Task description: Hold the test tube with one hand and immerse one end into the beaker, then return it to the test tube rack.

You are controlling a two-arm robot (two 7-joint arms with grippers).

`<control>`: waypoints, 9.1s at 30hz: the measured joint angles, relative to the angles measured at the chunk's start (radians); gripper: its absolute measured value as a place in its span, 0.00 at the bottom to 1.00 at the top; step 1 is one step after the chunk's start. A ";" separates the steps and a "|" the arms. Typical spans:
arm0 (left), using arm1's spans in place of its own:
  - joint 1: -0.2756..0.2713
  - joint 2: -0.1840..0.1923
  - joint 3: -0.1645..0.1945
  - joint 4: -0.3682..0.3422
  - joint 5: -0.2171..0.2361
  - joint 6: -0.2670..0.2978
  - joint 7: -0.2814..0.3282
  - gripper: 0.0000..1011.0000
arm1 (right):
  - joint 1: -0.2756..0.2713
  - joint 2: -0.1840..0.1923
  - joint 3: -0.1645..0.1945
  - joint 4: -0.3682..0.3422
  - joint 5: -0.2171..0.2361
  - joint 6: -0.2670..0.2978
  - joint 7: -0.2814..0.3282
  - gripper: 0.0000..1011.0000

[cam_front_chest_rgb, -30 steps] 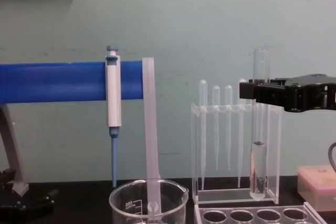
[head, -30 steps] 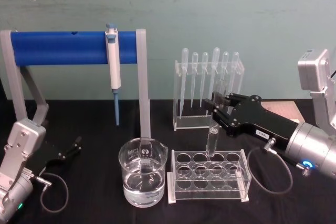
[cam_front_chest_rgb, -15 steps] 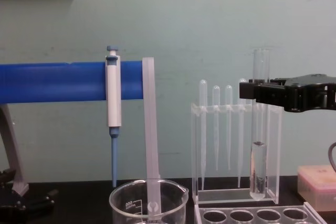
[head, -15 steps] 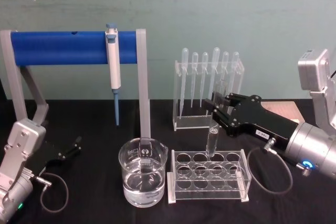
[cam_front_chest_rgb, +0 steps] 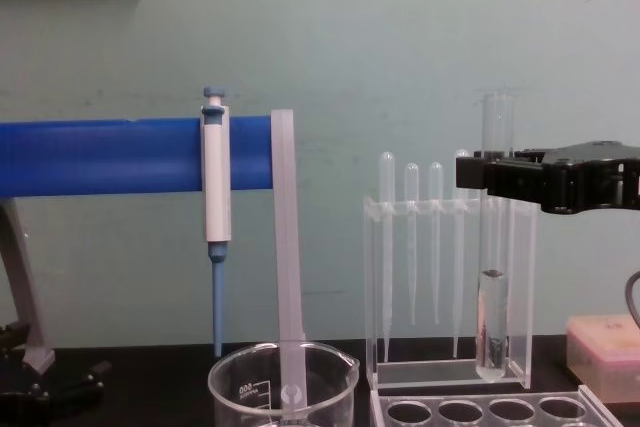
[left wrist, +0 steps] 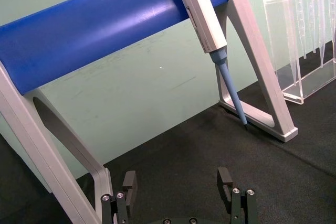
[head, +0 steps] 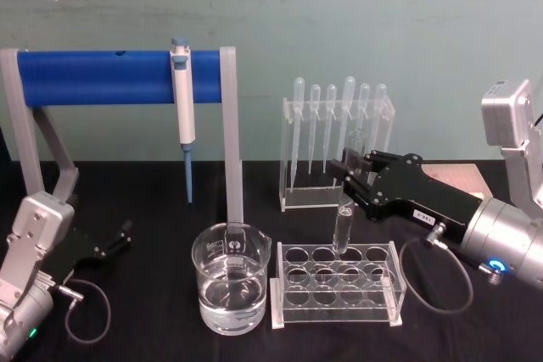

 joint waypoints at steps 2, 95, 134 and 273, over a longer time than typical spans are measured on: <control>0.000 0.000 0.000 0.000 0.000 0.000 0.000 0.99 | 0.000 0.000 0.000 0.000 0.000 0.000 0.000 0.22; 0.000 0.000 0.000 0.000 0.000 0.000 0.000 0.99 | 0.128 -0.275 -0.235 0.373 -0.158 -0.210 0.109 0.22; 0.000 0.000 0.000 0.000 0.000 0.000 0.000 0.99 | 0.131 -0.272 -0.229 0.350 -0.161 -0.196 0.111 0.22; 0.000 0.000 0.000 0.000 0.000 0.000 0.000 0.99 | 0.131 -0.272 -0.229 0.350 -0.160 -0.197 0.111 0.22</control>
